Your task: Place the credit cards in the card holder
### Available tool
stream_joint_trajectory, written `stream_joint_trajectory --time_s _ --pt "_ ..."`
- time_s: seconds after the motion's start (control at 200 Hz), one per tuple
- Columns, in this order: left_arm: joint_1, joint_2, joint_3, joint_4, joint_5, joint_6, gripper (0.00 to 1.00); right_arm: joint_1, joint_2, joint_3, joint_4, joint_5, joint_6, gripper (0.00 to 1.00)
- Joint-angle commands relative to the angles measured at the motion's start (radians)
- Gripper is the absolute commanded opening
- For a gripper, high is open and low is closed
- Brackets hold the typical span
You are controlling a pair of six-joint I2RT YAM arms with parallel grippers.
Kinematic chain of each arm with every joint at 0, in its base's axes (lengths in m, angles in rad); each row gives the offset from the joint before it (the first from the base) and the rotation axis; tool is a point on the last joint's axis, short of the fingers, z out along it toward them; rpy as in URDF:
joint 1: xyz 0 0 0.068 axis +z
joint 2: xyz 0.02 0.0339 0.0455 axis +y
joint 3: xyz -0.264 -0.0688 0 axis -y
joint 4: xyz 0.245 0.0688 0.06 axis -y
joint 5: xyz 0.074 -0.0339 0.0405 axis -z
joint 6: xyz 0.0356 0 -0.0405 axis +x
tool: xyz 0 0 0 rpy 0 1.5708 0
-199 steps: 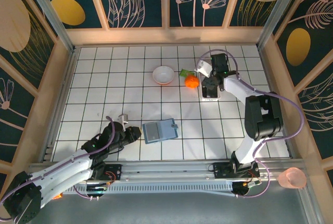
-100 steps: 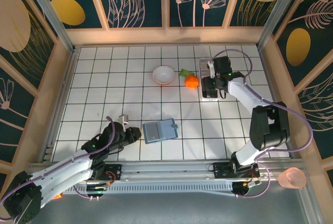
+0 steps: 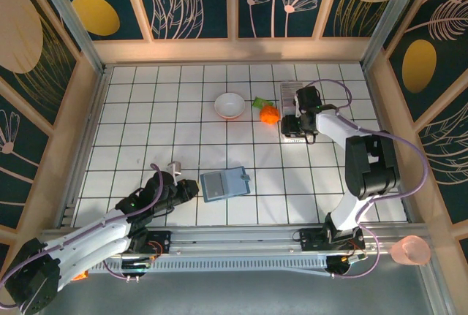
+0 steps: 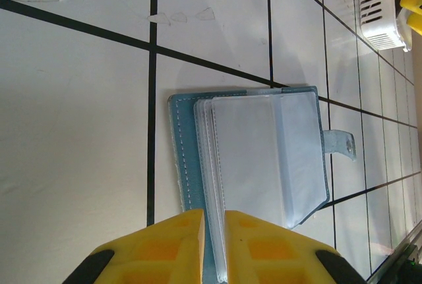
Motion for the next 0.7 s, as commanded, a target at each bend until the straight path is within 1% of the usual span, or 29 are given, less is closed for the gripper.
stream_joint_trajectory --time_s 0.0,0.105,0.495,0.696 --pt "-0.001 -0.002 -0.001 0.017 0.015 0.004 0.16 -0.01 0.018 0.019 0.023 0.079 0.028 0.75" --pt "-0.001 -0.003 -0.003 0.019 0.015 0.0 0.16 -0.009 0.018 0.017 0.027 0.109 0.027 0.76" --pt "0.0 0.002 -0.012 0.035 0.014 -0.005 0.16 0.011 0.046 0.029 0.071 0.095 0.043 0.76" --pt "-0.001 0.004 -0.017 0.04 0.014 -0.008 0.16 0.036 0.081 0.056 0.07 0.139 0.048 0.74"
